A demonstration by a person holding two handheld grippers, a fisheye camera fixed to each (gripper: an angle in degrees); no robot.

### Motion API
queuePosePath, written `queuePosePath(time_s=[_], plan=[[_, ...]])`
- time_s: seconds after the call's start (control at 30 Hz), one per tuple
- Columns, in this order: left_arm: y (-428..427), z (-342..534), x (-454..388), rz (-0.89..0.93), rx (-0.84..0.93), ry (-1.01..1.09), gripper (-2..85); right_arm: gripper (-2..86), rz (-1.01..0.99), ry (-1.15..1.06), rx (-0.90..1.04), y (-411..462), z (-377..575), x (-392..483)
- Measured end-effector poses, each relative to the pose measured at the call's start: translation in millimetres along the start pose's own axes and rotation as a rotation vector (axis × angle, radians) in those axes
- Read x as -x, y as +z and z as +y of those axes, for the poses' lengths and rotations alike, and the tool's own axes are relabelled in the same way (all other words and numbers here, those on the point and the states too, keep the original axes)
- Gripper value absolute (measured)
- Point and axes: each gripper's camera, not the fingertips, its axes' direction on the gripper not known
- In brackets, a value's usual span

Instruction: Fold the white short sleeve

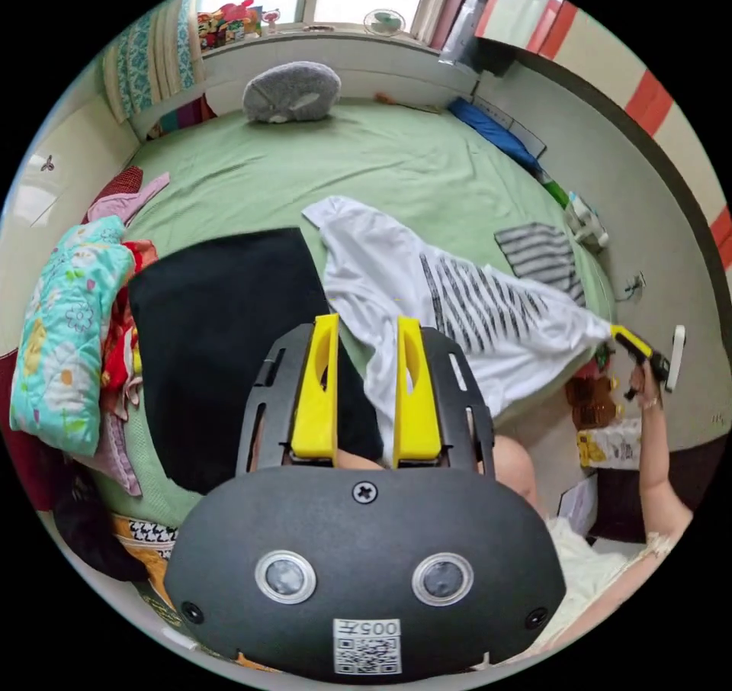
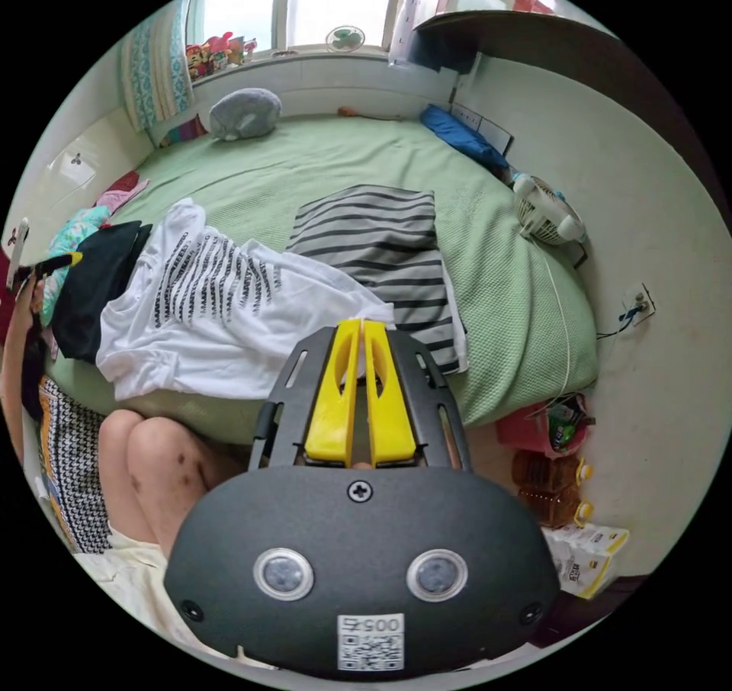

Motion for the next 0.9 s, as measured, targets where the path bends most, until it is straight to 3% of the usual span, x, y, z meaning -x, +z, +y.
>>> queuePosePath(time_s=[0.23, 0.8, 0.9], plan=[[54.7, 97.0, -41.0, -0.178, 0.081, 0.089, 11.8, -1.6, -0.065, 0.014, -0.002, 6.5, 3.6, -6.5], [131.3, 139.0, -36.7, -0.056, 0.168, 0.0, 11.4, -1.6, -0.069, -0.026, 0.015, 4.5, 8.5, -5.6], [132.5, 139.6, -36.5, -0.037, 0.169, 0.001, 8.0, -1.6, -0.054, -0.042, 0.019, 6.4, 7.1, -4.6]])
